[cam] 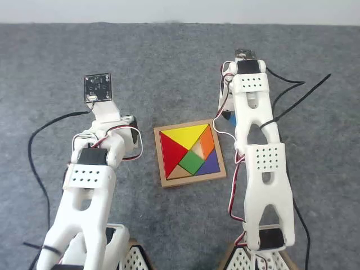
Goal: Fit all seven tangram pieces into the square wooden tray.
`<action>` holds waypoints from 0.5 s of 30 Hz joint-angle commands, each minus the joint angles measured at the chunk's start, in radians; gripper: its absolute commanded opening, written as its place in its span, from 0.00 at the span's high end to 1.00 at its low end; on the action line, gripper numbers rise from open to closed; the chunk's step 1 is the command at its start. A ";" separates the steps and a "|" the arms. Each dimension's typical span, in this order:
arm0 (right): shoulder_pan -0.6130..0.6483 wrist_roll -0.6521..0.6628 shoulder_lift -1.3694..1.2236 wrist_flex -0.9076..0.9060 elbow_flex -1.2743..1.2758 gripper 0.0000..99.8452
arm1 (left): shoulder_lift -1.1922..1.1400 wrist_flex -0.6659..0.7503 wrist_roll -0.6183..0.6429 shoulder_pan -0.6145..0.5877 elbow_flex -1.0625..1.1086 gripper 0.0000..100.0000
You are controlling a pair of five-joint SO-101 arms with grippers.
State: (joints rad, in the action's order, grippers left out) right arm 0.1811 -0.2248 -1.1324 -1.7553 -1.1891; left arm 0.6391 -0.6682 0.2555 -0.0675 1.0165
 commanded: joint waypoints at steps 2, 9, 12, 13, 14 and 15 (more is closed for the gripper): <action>0.021 0.018 0.047 -0.045 -0.049 0.89 | 0.011 0.000 -0.011 0.002 -0.053 0.95; 0.079 0.018 0.272 -0.044 0.138 0.89 | 0.011 0.000 -0.011 0.002 -0.053 0.95; 0.113 0.018 0.392 -0.042 0.250 0.89 | 0.011 0.000 -0.011 0.002 -0.053 0.95; 0.125 0.018 0.427 -0.042 0.287 0.89 | 0.011 0.000 -0.011 0.002 -0.053 0.95; 0.136 0.018 0.458 -0.042 0.322 0.89 | 0.011 0.000 -0.011 0.002 -0.053 0.95; 0.150 0.018 0.484 -0.041 0.359 0.89 | 0.011 0.000 -0.011 0.002 -0.053 0.95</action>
State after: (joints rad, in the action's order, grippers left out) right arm 0.2885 -0.2171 -0.8071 -1.7568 -0.8899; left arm 0.6391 -0.6682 0.2555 -0.0675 1.0165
